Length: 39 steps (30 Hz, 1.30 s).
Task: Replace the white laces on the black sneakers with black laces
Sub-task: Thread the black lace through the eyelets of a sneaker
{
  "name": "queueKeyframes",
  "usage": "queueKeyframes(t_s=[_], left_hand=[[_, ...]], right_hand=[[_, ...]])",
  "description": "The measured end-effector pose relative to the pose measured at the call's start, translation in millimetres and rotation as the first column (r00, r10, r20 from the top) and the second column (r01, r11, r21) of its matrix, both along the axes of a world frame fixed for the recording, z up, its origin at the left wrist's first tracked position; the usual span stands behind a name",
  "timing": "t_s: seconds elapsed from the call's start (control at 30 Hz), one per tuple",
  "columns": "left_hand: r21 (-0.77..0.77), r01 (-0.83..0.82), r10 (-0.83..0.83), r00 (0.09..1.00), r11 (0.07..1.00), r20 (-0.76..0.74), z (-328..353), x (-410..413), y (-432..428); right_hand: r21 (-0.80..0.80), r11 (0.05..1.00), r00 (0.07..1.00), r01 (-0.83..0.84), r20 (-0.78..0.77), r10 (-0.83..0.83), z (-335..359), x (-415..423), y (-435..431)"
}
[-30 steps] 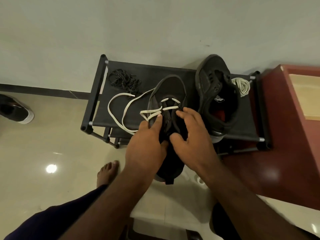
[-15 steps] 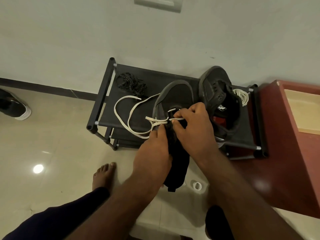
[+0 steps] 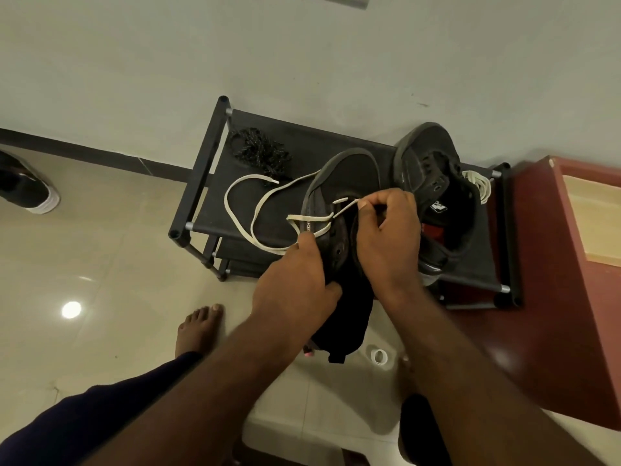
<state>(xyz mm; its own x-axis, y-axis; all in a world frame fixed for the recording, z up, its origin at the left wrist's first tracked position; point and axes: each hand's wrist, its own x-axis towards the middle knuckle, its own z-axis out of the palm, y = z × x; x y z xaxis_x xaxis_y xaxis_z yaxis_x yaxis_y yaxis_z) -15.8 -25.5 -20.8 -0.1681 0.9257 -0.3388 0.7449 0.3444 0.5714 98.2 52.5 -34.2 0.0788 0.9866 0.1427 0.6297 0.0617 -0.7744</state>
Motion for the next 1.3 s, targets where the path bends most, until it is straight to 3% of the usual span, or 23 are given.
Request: queueKeyframes(t_s=[0.1, 0.2, 0.3, 0.43, 0.63, 0.73, 0.87, 0.93, 1.1, 1.3], left_hand=[[-0.083, 0.033, -0.036, 0.999, 0.996, -0.032, -3.1, -3.1, -1.0], [-0.134, 0.118, -0.133, 0.985, 0.984, -0.109, -6.0, -3.7, 0.1], [-0.184, 0.168, -0.193, 0.973, 0.969, -0.130, -6.4, -7.2, 6.8], [-0.261, 0.217, -0.241, 0.968, 0.941, -0.064, -12.0, -11.8, 14.6], [-0.230, 0.244, -0.252, 0.968, 0.942, -0.004, -13.9, -14.0, 20.1], [-0.242, 0.247, -0.245, 0.969, 0.938, 0.039, -15.9, -15.4, 21.7], [-0.229, 0.216, -0.200, 0.976, 0.949, 0.092, -17.7, -18.5, 23.7], [-0.214, 0.212, -0.197, 0.976, 0.954, 0.090, -18.0, -18.1, 23.9], [-0.208, 0.237, -0.226, 0.971, 0.949, 0.075, -19.3, -15.6, 22.6], [-0.221, 0.244, -0.229, 0.969, 0.944, 0.090, -22.1, -14.9, 22.3]], right_hand=[[0.037, 0.998, 0.998, -0.056, 0.018, 0.056, -3.8, 4.2, 1.1], [0.100, 0.957, 0.941, -0.271, 0.236, 0.242, -7.9, 5.8, -1.5], [0.092, 0.926, 0.897, -0.367, 0.301, 0.325, -7.0, 11.1, -1.1], [0.112, 0.914, 0.886, -0.390, 0.314, 0.340, -8.6, 18.3, -1.4], [0.165, 0.912, 0.891, -0.375, 0.334, 0.306, -13.2, 14.5, 3.6], [0.194, 0.919, 0.919, -0.343, 0.273, 0.285, -14.3, 14.4, 4.8], [0.138, 0.972, 0.981, -0.188, -0.011, 0.191, -11.1, 11.2, 2.7], [0.111, 0.978, 0.981, -0.177, -0.058, 0.184, -9.6, 10.3, 3.5], [0.142, 0.902, 0.888, -0.407, 0.294, 0.354, -10.9, 16.5, 5.7], [0.191, 0.896, 0.884, -0.400, 0.337, 0.323, -14.8, 16.5, 8.2]])
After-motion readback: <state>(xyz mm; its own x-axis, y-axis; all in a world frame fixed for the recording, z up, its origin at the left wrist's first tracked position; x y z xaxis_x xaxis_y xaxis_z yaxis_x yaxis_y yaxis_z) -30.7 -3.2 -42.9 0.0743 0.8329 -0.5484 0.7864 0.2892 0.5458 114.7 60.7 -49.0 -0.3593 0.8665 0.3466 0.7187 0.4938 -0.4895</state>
